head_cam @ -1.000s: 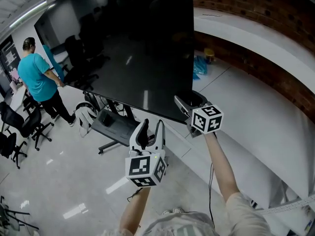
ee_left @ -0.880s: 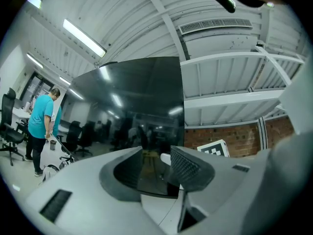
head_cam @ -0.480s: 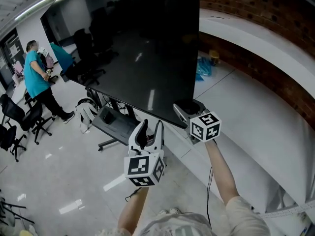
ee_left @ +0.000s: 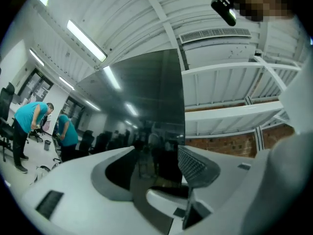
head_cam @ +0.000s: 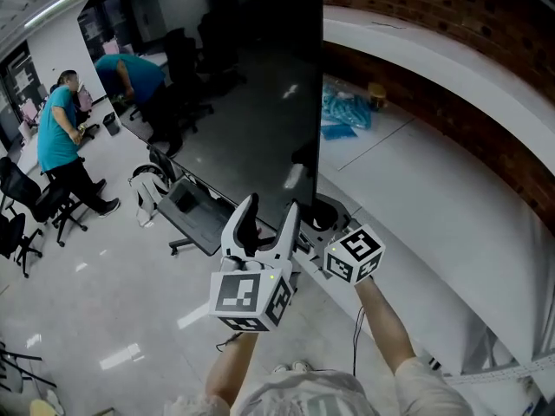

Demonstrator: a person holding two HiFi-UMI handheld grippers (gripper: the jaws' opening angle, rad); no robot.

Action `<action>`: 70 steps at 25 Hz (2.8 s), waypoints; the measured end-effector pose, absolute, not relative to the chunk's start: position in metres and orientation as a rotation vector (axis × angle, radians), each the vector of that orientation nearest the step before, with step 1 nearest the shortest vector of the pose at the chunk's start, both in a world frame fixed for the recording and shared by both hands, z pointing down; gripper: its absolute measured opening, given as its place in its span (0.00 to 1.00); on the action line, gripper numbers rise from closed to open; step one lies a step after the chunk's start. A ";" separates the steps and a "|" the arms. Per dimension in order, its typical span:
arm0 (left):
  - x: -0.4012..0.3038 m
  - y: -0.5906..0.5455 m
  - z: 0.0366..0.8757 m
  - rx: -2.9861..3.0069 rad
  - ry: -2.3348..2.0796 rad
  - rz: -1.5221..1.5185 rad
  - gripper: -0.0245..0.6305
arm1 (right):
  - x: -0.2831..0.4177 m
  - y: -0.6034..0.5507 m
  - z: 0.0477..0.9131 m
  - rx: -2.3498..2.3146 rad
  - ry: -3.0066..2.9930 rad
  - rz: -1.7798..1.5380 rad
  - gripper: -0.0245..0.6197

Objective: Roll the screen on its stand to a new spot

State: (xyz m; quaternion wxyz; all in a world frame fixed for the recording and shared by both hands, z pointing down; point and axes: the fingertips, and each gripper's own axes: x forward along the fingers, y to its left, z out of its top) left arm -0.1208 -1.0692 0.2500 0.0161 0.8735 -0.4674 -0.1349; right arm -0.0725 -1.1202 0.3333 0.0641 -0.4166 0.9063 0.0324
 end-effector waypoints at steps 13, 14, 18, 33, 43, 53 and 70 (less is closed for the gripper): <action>-0.146 -1.040 0.218 2.709 -1.732 -0.398 0.47 | -0.150 -1.064 0.329 -1.245 2.671 0.174 0.36; -0.152 -1.041 0.218 2.697 -1.749 -0.385 0.47 | -0.154 -1.061 0.329 -1.254 2.668 0.178 0.36; -0.170 -1.043 0.218 2.677 -1.819 -0.318 0.47 | -0.166 -1.053 0.330 -1.280 2.663 0.190 0.36; -0.173 -1.046 0.219 2.717 -1.905 -0.180 0.46 | -0.170 -1.052 0.336 -1.326 2.661 0.217 0.35; -0.189 -1.026 0.214 2.731 -1.852 -0.219 0.44 | -0.186 -1.032 0.329 -1.350 2.647 0.232 0.35; -0.240 -0.972 0.211 2.761 -1.702 -0.300 0.42 | -0.236 -0.976 0.325 -1.464 2.596 0.225 0.36; -0.188 -0.803 0.220 2.722 -1.690 -0.352 0.40 | -0.182 -0.808 0.336 -1.415 2.632 0.227 0.39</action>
